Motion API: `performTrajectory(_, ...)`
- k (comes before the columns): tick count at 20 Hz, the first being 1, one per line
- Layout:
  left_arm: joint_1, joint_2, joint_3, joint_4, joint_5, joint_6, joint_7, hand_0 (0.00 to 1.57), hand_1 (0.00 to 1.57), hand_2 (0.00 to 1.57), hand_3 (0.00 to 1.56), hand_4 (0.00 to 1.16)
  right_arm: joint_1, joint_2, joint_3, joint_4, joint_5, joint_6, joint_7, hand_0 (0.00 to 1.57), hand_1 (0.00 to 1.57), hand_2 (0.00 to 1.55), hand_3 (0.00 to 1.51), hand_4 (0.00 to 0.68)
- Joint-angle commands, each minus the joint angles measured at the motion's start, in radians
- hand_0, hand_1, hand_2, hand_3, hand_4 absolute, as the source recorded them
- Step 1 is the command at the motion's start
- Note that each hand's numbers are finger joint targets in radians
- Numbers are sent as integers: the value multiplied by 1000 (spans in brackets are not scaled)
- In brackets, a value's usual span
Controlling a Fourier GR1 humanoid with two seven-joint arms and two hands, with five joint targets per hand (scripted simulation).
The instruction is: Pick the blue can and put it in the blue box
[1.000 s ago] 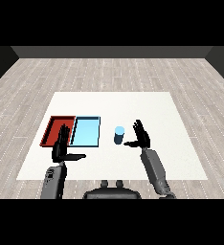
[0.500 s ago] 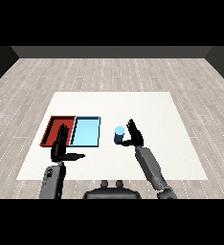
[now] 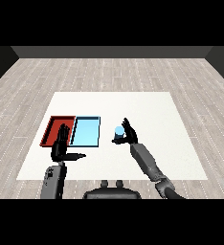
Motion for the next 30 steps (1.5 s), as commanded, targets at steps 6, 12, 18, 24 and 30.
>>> performTrajectory(6,-13,-15,-17,-32,-6,24,57,0,0,0,0,0,-123,0,171,157,-188,-73,-47,0,0,0,0,0)
performTrajectory(12,-4,35,53,18,63,-52,-5,0,0,0,0,0,-191,0,212,203,-241,-87,-51,0,0,0,0,0)
performTrajectory(18,52,-5,6,-99,30,-2,45,0,0,0,0,0,-208,0,233,326,-291,-18,-115,0,0,0,0,0)
performTrajectory(24,27,-2,27,-10,47,-26,-1,0,0,0,0,0,-206,0,331,297,-418,-146,-74,0,0,0,0,0)
performTrajectory(30,-1,-15,17,-31,23,15,38,0,0,0,0,0,-284,0,444,385,-281,-378,33,1514,1514,1546,1510,542)
